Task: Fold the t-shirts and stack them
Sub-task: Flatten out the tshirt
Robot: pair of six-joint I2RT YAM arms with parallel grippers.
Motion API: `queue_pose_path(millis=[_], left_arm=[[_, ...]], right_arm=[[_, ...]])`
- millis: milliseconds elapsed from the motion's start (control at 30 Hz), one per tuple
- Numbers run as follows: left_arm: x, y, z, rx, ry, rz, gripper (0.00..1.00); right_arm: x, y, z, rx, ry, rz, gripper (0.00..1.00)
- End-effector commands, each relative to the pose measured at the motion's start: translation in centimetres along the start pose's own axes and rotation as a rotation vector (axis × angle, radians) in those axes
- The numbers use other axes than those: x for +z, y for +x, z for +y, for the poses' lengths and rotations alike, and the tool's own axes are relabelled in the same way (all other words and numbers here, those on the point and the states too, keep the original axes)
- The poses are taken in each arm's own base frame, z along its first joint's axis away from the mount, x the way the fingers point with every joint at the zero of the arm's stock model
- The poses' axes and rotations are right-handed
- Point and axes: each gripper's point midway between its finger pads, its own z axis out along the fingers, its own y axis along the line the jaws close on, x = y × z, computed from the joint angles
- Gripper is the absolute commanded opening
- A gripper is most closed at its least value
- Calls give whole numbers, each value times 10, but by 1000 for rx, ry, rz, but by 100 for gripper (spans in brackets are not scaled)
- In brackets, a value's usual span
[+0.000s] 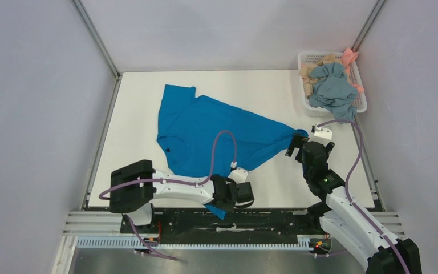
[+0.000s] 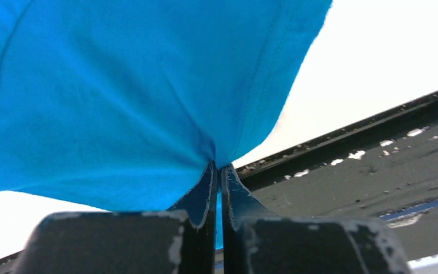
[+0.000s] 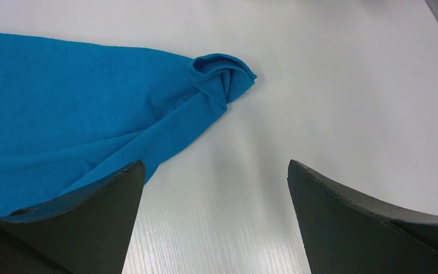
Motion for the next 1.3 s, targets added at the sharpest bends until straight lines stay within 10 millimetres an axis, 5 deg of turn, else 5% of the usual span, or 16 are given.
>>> queue_pose_path(millis=[0,233,367,467,667,1000,1267], left_arm=[[1,-15,66,-88,-265,-89,2],[-51,-58,182,-506,-490,-327,2],[-91,-82,210,-608,-440,-531,2],[-112,-79,227,-641,-438,-613,2],[-122,-62,245,-682,-423,-657,2],[-105,-58,234,-656,-376,-618,2],[-97,-48,237,-666,-390,-610,2]], right_arm=[[0,-6,-2,-6,15,-11,98],[0,-5,7,-59,-40,6,98],[0,2,16,-77,-94,42,98],[2,13,7,-68,-35,82,98],[-1,45,0,-53,-2,209,98],[-22,92,1,-114,-85,411,98],[-13,97,0,-186,-68,449,83]])
